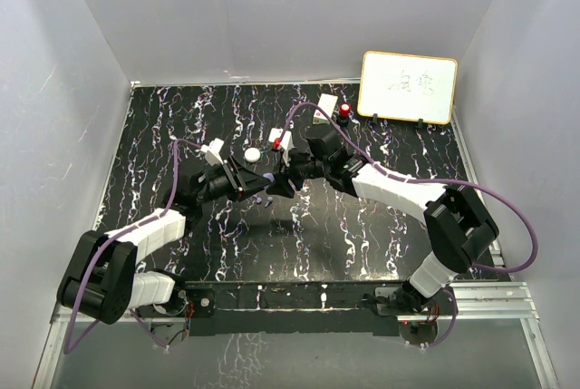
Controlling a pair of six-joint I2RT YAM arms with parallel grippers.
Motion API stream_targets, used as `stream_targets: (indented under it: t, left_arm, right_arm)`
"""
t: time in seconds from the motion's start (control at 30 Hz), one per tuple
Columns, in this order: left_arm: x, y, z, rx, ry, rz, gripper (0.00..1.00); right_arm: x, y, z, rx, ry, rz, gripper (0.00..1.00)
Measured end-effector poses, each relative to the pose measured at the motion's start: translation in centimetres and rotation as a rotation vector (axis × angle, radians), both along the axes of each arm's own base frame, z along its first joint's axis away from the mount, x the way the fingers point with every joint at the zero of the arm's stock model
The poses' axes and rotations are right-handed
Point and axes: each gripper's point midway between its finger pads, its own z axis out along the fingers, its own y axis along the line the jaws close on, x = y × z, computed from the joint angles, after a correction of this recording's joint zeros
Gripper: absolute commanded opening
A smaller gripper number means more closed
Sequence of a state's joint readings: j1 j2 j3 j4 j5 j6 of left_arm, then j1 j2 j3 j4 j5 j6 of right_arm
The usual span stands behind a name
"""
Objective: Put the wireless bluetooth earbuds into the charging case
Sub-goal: Pick up the charging case at the center of the board.
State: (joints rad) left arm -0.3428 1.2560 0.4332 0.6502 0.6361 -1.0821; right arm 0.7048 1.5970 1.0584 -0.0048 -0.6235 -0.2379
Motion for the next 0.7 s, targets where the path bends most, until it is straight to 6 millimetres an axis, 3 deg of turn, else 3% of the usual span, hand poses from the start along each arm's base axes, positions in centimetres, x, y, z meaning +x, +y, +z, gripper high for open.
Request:
stream_targets:
  t: [0.53,0.67,0.7]
  left_arm:
    - [0.03,-0.31,0.12,-0.006,0.003,-0.006,0.16]
    - [0.05,-0.32,0.1,-0.006,0.005,-0.006,0.01]
    - [0.05,-0.32,0.11,-0.007,0.006,-0.006,0.0]
  right_arm:
    - [-0.13,-0.23,-0.47,-0.019,0.003,0.005,0.06]
    - [-0.1,-0.22,-0.54,-0.02,0.001,0.006,0.07]
    - [-0.08,-0.23,-0.55,-0.02,0.001,0.006,0.13]
